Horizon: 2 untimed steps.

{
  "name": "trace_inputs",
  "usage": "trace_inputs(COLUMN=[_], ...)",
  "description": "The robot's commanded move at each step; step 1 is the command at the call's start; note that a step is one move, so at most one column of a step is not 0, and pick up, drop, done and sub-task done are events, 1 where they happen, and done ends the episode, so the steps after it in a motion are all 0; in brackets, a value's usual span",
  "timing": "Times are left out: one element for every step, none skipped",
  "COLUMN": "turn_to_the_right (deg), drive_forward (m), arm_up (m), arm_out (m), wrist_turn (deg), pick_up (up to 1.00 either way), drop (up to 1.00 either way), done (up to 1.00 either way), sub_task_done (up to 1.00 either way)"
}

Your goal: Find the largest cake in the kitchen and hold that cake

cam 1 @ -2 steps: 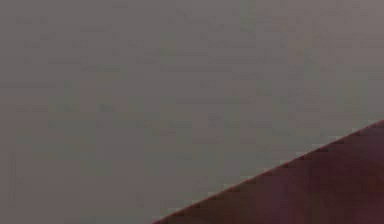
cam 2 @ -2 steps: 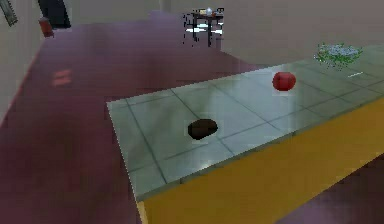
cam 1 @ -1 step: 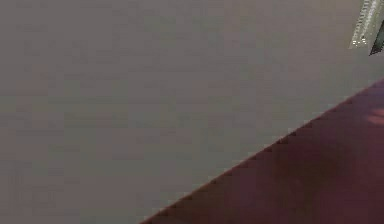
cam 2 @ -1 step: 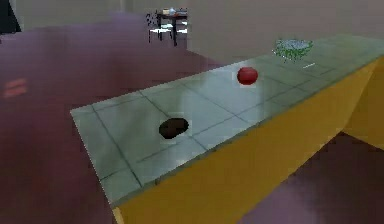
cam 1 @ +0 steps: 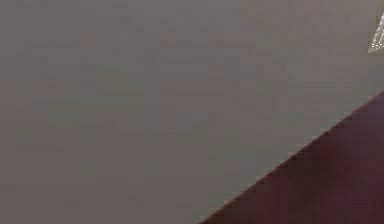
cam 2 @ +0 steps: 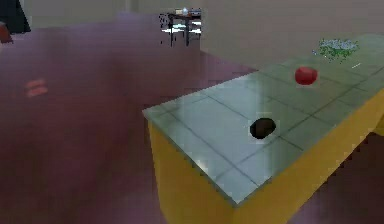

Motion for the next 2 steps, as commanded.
trace_inputs(turn_to_the_right=[45.0,6.0], drive_forward=[0.0,0.0], arm_up=[0.0,0.0], arm_out=[0.0,0.0], wrist_turn=[0.0,0.0], pick_up=[0.0,0.0], drop=[0.0,0.0], done=[0.0,0.0], sub_task_done=[0.0,0.0])
